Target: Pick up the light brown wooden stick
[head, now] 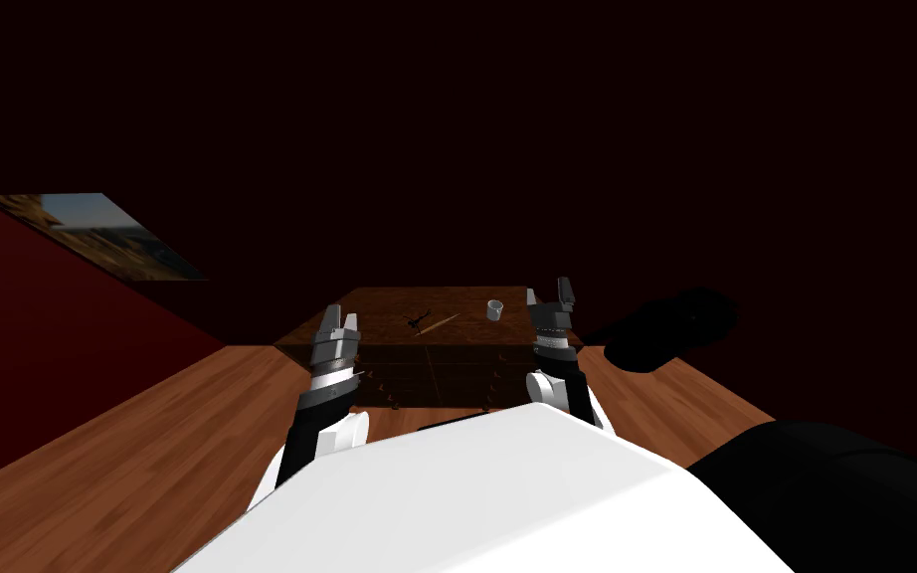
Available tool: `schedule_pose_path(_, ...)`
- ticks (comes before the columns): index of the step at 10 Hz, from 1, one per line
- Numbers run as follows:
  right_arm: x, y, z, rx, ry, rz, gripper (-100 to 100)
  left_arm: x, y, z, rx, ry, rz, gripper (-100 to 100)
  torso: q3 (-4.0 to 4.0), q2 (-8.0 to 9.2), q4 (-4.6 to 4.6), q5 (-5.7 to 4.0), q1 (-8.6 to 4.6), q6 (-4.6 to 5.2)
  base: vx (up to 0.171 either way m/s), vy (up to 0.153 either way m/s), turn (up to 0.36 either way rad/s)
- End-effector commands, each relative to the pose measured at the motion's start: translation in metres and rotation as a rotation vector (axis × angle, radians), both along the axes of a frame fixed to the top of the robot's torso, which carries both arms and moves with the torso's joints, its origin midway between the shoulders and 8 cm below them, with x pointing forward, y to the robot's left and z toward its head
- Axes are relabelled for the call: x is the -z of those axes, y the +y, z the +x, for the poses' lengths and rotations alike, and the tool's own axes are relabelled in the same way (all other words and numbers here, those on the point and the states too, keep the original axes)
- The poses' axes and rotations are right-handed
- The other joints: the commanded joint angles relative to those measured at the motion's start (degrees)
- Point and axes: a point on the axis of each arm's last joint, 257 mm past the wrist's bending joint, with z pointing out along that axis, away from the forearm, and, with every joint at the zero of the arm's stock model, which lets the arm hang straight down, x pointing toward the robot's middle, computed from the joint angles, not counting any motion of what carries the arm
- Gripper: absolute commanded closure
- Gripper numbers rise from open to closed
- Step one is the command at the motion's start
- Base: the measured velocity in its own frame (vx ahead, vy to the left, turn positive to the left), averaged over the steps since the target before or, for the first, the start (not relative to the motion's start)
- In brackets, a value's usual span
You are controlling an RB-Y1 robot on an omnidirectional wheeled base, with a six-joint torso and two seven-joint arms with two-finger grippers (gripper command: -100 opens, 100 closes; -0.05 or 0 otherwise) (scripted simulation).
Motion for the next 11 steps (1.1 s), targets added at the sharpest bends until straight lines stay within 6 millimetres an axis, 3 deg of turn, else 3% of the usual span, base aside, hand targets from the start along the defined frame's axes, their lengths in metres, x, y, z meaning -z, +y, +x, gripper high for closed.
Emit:
schedule_pose_path(1,0.0,0.0,0.0,0.0,0.0,0.0,0,0.003,-0.003,0.006,0.021,0.014,0.015,-100,0.0,0.0,0.0,0.0,0.0,0.0,-0.008,0.007,0.011)
schedule_pose_path(5,0.0,0.0,0.0,0.0,0.0,0.0,0,0.019,-0.013,0.041,0.096,0.085,0.03,-100,0.04,0.07,0.01,0.03,0.12,0.0,-0.026,0.023,0.018)
schedule_pose_path(6,0.0,0.0,0.0,0.0,0.0,0.0,0,0.018,-0.013,0.041,0.097,0.084,0.03,-100,0.06,0.1,0.02,0.03,0.13,0.0,-0.026,0.023,0.008)
schedule_pose_path(10,0.0,0.0,0.0,0.0,0.0,0.0,0,0.039,-0.017,0.082,0.151,0.177,0.004,-100,0.04,0.07,0.01,0.03,0.09,0.0,-0.026,0.025,0.018)
schedule_pose_path(11,0.0,0.0,0.0,0.0,0.0,0.0,0,0.034,-0.019,0.084,0.154,0.166,0.005,-100,0.04,0.08,0.02,0.03,0.11,0.0,-0.021,0.02,0.006)
